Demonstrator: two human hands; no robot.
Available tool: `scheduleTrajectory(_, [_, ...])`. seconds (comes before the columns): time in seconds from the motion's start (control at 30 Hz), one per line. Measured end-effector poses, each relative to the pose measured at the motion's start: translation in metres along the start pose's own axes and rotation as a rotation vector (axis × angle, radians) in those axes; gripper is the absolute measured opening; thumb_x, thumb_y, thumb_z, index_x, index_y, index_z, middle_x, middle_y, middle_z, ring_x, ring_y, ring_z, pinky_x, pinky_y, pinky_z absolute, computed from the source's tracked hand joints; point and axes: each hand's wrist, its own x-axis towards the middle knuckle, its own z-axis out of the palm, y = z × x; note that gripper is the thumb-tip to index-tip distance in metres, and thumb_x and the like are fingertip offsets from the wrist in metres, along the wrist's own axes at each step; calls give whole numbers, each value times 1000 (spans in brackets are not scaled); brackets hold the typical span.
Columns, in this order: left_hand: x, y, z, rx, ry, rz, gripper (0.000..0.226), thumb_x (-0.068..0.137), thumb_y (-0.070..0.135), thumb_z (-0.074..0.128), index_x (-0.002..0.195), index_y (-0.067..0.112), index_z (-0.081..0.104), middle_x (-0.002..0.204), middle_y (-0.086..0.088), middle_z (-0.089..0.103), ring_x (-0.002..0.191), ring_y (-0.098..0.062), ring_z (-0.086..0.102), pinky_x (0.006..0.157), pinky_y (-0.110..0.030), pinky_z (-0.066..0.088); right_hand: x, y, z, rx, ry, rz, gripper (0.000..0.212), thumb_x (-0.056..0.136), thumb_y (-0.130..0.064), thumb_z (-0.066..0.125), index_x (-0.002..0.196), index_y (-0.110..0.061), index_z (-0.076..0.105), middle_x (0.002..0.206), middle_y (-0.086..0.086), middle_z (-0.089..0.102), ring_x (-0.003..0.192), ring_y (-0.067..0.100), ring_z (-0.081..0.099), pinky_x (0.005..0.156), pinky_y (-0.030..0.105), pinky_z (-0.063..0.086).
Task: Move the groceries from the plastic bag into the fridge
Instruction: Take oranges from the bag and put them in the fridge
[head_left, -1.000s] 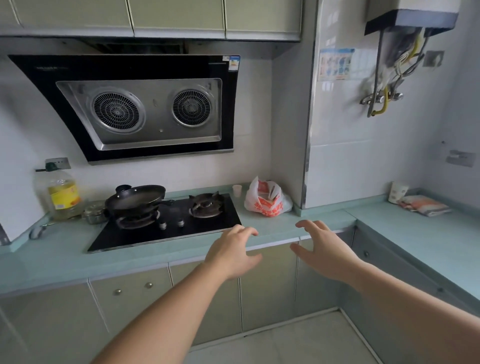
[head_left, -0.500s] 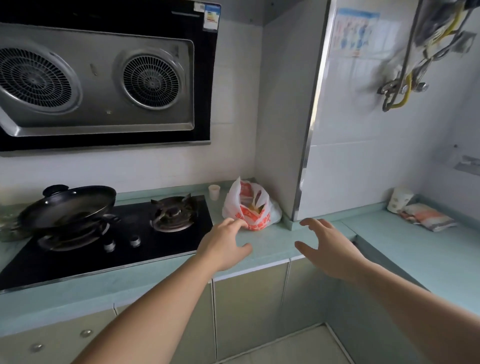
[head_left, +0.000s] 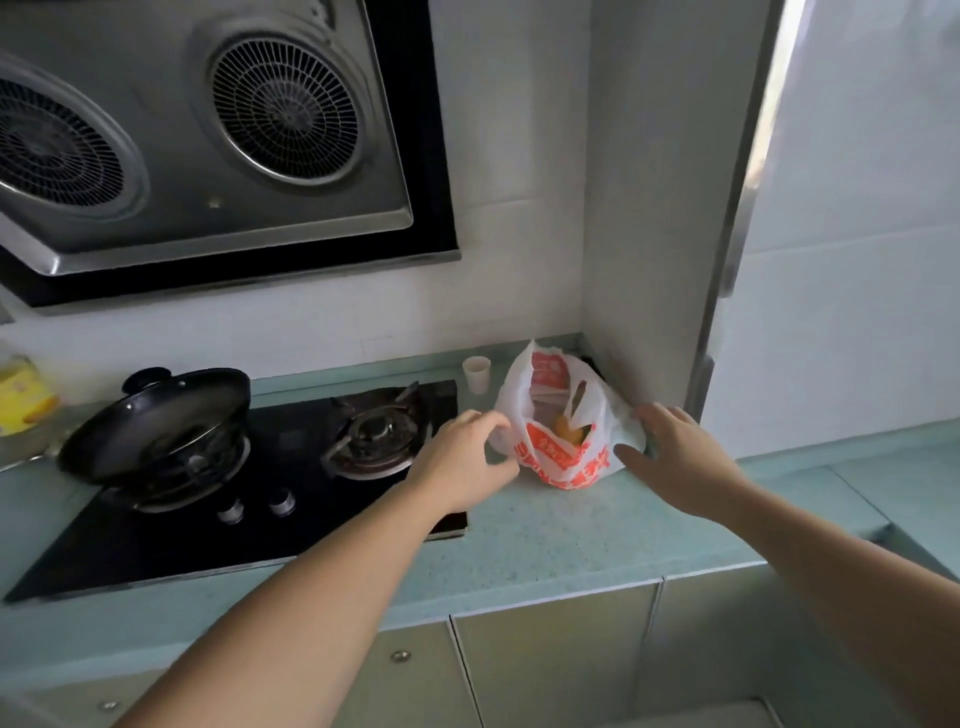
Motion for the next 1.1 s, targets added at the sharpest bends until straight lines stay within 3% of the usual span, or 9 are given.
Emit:
scheduleTrajectory(0.17, [53, -8, 21, -33, -47, -33, 43, 86, 42, 60, 127, 32, 51, 130, 10, 50, 116, -10, 48, 90, -35, 48, 59, 12, 20, 43, -83, 16, 49, 91, -43, 59, 134, -26, 44, 135, 2, 50, 104, 20, 58, 80, 28, 52])
scheduleTrajectory(0.27, [91, -12, 37, -60, -69, -34, 47, 88, 39, 61, 132, 28, 49, 135, 7, 50, 118, -13, 51, 92, -37, 49, 91, 18, 30, 71, -89, 42, 46, 92, -40, 58, 134, -28, 44, 133, 0, 50, 101, 17, 56, 71, 19, 49])
scheduleTrajectory(0.4, [142, -21, 68, -192, -114, -29, 44, 93, 32, 58, 135, 24, 49, 135, 3, 54, 117, -16, 55, 88, -27, 48, 130, 24, 47, 54, -89, 79, 41, 94, -33, 58, 132, -29, 46, 130, -1, 53, 105, 17, 57, 66, 13, 46])
scheduleTrajectory(0.5, [178, -30, 96, -305, -188, -46, 38, 97, 32, 52, 134, 24, 50, 133, 1, 59, 114, -18, 60, 93, -35, 53, 160, 29, 63, 43, -93, 74, 34, 96, -24, 54, 129, -27, 50, 127, -1, 56, 101, 15, 58, 60, 10, 44])
scheduleTrajectory(0.6, [209, -36, 116, -237, -244, -18, 32, 100, 38, 43, 126, 25, 57, 121, 2, 66, 104, -20, 66, 86, -40, 56, 182, 32, 81, 41, -91, 40, 31, 94, -11, 49, 123, -21, 56, 122, 2, 60, 102, 19, 60, 71, 19, 48])
scheduleTrajectory(0.77, [246, -43, 134, -96, -290, 36, 23, 98, 21, 43, 109, 20, 64, 96, -4, 68, 83, -21, 64, 75, -37, 54, 212, 40, 110, 30, -182, 27, 33, 94, -3, 40, 109, -15, 68, 110, 5, 66, 91, 20, 59, 77, 27, 49])
scheduleTrajectory(0.9, [262, -48, 148, -190, -285, -53, 26, 93, 6, 48, 110, 21, 62, 103, -3, 67, 91, -21, 62, 82, -37, 52, 232, 55, 138, -14, -329, 35, 30, 98, -16, 41, 105, -24, 70, 102, -3, 66, 72, 9, 53, 60, 20, 40])
scheduleTrajectory(1.1, [274, -70, 171, -34, -217, -187, 30, 99, 23, 40, 124, 26, 56, 121, -3, 60, 108, -27, 58, 89, -39, 48, 244, 87, 161, -46, -453, 118, 26, 97, -13, 44, 106, -28, 63, 88, -5, 61, 71, 10, 61, 54, 18, 49])
